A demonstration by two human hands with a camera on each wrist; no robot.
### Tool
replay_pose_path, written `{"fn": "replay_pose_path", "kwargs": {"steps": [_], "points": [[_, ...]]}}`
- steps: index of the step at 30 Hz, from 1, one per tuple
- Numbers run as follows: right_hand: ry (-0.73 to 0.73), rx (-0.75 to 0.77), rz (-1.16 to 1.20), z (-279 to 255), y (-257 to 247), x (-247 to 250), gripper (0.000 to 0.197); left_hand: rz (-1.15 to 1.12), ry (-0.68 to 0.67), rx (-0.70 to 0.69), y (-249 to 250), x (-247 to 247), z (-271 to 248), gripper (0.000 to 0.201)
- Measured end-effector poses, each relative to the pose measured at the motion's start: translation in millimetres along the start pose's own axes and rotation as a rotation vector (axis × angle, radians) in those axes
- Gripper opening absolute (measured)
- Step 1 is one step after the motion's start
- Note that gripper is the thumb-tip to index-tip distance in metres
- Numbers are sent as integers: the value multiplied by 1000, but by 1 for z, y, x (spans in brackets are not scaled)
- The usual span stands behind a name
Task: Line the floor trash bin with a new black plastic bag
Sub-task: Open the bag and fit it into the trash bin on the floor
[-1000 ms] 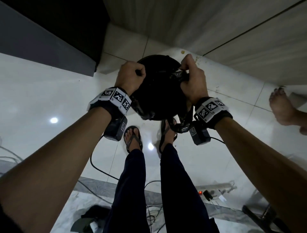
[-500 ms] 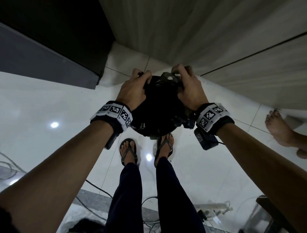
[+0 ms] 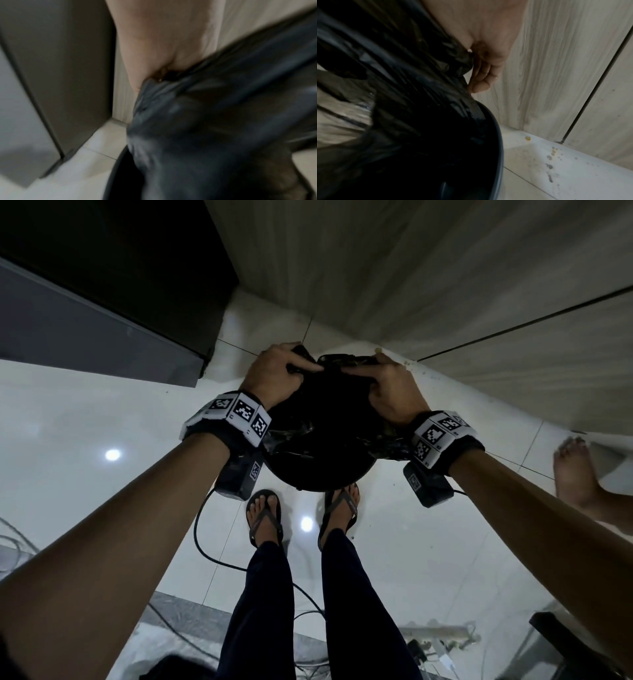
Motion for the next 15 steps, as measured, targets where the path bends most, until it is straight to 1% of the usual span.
{"fn": "replay_pose_path", "kwargs": {"steps": [1,2,3,4,6,8,11,13,15], "points": [[-38,-27,-38,3,3,-3,57,73,-18,26,-3,-1,2,41],[-75,-42,-80,4,7,-7,56,134,-36,48,-6,-3,4,44],[-107,-50,-122,6,11,-11,55,184,-54,63,-8,-4,5,51],[-136,-63,-164,7,15,-14,59,228,-71,78,-11,-5,6,62],[-188,-109,-241,10,24,-20,78,321,-102,91,-14,-6,7,82],[-210,-142,-280,13,32,-25,89,410,-128,94,-22,-10,10,92],[-230,-148,-321,18,44,-32,92,448,-159,112,-41,-17,16,90],[-249,-153,-340,20,50,-36,90,436,-186,136,-52,-21,19,88],[-246,-149,-324,21,52,-38,86,413,-181,144,-57,-24,19,84]]}}
Point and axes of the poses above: each hand's wrist, its own z-axis towards the middle knuckle, its own x-axis out of the back of the hand, y = z × x, the point moved 3 cm from there along z, towards the middle knuckle
